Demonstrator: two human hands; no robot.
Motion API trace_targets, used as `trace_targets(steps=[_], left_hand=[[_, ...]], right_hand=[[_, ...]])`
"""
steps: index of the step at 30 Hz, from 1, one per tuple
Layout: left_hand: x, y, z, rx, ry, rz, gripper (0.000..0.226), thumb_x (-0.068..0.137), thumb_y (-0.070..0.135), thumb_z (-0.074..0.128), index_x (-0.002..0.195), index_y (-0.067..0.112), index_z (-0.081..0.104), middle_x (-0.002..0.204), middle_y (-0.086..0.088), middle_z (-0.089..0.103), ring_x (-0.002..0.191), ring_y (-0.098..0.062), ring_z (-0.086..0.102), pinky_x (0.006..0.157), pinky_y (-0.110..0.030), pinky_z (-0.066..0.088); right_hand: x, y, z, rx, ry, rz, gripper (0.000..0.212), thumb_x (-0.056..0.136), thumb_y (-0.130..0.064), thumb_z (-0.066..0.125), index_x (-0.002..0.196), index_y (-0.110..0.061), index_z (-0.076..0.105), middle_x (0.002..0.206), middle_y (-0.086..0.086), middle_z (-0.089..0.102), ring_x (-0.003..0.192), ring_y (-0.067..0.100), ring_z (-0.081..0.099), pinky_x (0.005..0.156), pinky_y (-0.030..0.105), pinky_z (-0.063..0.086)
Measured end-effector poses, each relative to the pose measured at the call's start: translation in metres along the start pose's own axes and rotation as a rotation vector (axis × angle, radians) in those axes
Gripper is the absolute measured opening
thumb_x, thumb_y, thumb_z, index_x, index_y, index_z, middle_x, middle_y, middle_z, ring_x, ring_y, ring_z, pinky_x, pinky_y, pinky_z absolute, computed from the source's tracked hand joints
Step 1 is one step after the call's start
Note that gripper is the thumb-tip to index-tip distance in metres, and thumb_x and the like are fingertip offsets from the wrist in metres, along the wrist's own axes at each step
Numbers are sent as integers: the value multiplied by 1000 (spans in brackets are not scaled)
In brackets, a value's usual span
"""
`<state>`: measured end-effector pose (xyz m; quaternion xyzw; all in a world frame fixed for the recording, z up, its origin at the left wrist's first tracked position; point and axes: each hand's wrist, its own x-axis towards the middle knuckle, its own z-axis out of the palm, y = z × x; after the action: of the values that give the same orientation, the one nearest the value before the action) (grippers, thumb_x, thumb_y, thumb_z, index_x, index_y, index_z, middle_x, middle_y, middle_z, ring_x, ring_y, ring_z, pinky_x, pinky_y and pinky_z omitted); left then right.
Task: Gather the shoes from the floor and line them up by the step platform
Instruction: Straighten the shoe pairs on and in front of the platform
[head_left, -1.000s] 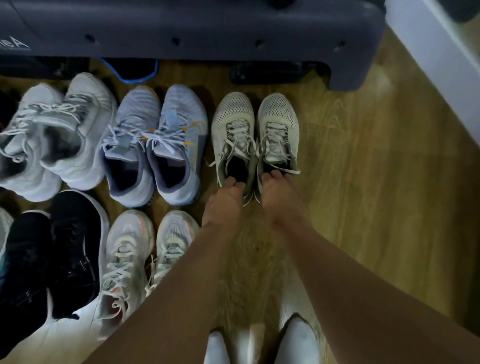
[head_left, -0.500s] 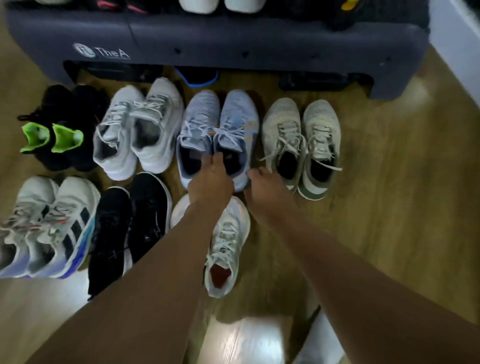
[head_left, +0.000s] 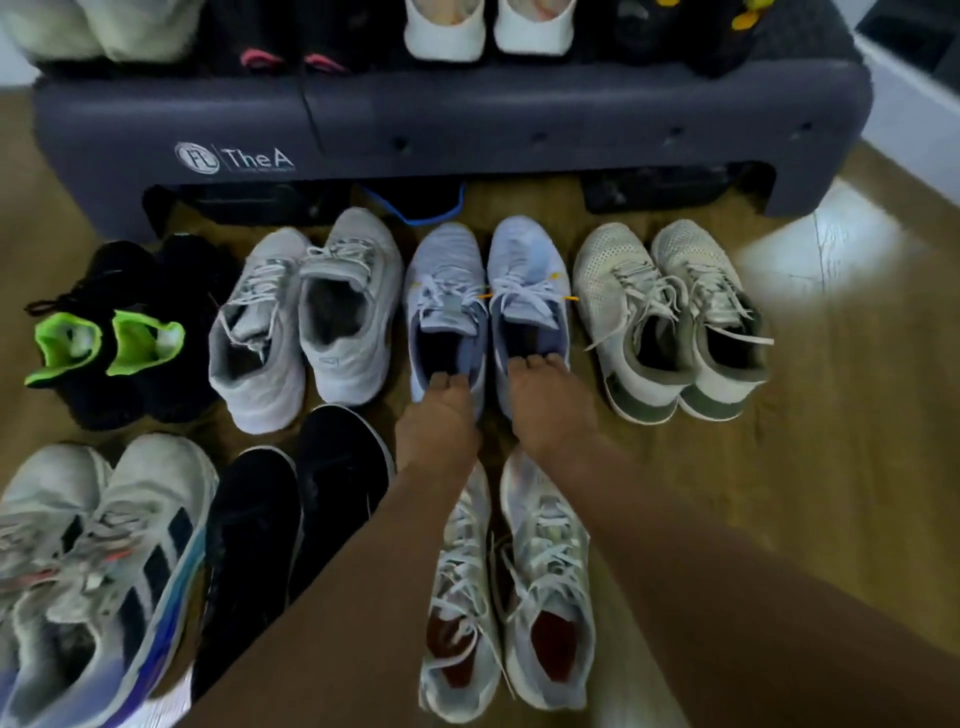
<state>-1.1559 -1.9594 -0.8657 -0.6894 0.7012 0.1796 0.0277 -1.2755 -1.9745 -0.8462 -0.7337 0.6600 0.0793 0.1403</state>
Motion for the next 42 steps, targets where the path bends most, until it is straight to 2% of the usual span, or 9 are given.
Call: trace_targets(steps=[7,12,15,20,23,27,32,38,42], left_hand=[[9,-8,-4,9,-28,124,28,86,13,54,114,7,56,116,-14,55,103,-35,59,81,-43,48],[14,-15,-10,23,-78,191,41,88,14,55,127,5,50,124,-16,56,114,-34,55,90,-39,44],[11,-22,-22,-143,-55,272,44,85,22,59,125,8,53,122,-16,57,112,-34,56,90,-40,46],[20,-72,-58,-259,223,77,44,87,26,55,128,12,51,131,-14,47,114,-34,54,91,-47,47],[19,-117,-68,-53,201,-84,59,87,25,57,141,14,35,146,-14,31,130,-34,40,98,-47,44],[20,-158,-76,3,84,-225,59,92,23,53,144,16,25,148,-13,27,129,-38,41,91,-49,43],[23,-183,-68,33,12,-264,53,93,17,50,140,12,27,135,-17,46,117,-40,51,76,-41,40],[26,-191,-58,45,96,-157,35,92,13,48,127,11,46,125,-15,54,110,-39,56,83,-44,47],[24,-188,-46,68,212,-59,33,92,20,47,123,11,52,120,-10,59,103,-35,60,80,-40,48]], right_hand=[[5,-3,-1,-21,42,-5,28,87,-20,55,114,-11,54,115,11,63,113,30,53,79,39,50],[5,-9,-7,-51,-45,55,30,92,-20,49,120,-12,55,122,11,60,117,30,54,84,41,49],[5,-28,-15,-85,30,56,33,94,-16,44,124,-13,56,127,11,57,119,30,53,89,42,47],[27,-89,-36,129,154,-180,31,89,-12,49,119,-11,53,121,14,56,111,34,55,87,42,45],[33,-131,-30,249,97,-241,35,90,-16,52,125,-11,48,127,13,50,116,34,49,89,41,43],[48,-168,-12,211,56,-299,45,93,-15,51,136,-8,39,139,13,41,127,33,39,98,42,39],[73,-188,1,135,-68,-307,42,94,-12,51,133,-6,37,133,19,46,119,35,45,89,40,41],[72,-197,16,51,21,-330,43,90,-7,52,130,-4,38,123,19,55,110,36,54,78,41,44],[71,-191,15,109,43,-364,39,87,-7,55,123,-6,40,117,17,57,104,36,54,68,35,35]])
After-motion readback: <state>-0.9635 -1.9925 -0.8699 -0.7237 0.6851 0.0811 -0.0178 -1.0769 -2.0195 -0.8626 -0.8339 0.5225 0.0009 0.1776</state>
